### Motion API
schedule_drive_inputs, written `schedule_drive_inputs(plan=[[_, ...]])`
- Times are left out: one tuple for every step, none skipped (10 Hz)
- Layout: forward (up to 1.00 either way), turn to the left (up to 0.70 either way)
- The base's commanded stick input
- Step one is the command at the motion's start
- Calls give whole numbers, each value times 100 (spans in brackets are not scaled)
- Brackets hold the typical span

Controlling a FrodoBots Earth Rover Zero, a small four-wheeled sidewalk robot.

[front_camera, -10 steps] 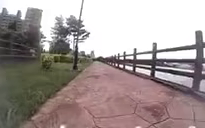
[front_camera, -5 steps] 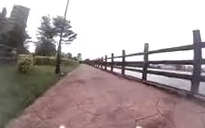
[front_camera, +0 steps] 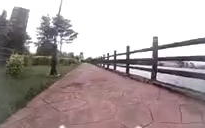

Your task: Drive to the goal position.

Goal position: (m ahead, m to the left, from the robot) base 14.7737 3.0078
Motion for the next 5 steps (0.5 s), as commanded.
schedule_drive_inputs(plan=[[100, 7], [100, 7], [100, 7], [100, 7], [100, 7]])
